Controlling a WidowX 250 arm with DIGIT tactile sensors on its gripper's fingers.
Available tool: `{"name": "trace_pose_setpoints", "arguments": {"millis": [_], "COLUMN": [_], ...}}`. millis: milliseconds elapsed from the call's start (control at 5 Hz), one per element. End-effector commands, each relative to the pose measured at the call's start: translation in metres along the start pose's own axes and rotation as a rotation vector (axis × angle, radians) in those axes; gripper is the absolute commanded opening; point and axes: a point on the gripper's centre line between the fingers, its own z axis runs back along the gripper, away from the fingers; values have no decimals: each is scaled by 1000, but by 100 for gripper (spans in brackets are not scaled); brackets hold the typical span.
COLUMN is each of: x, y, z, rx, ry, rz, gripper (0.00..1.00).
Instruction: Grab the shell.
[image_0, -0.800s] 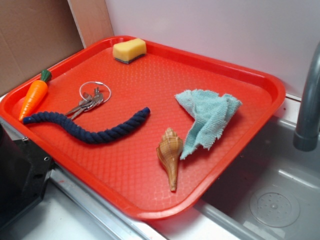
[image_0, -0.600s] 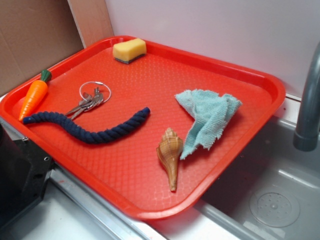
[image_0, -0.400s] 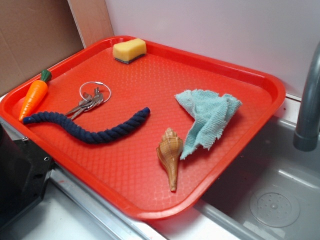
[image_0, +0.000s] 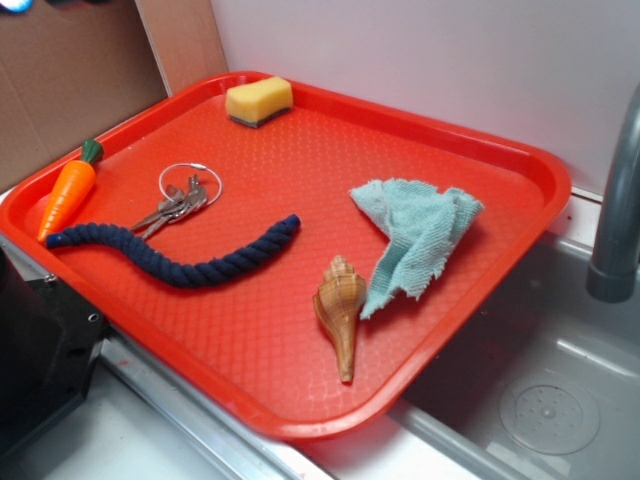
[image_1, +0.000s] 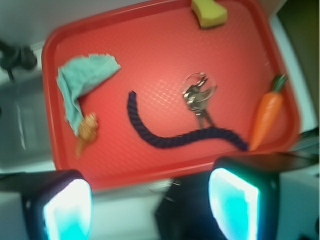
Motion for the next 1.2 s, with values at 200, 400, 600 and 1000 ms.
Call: {"name": "trace_pose_setpoints", "arguments": {"millis": [200,400,600,1000], "x": [4,-1,-2,-13], "y": [-60,-72,-74,-86], "z": [-95,-129,-157,-206], "rx": [-42,-1,23,97], "ry": [-123,-147,-115,-110], "rz": [247,248,259,205], "gripper": [100,100,100,100]}}
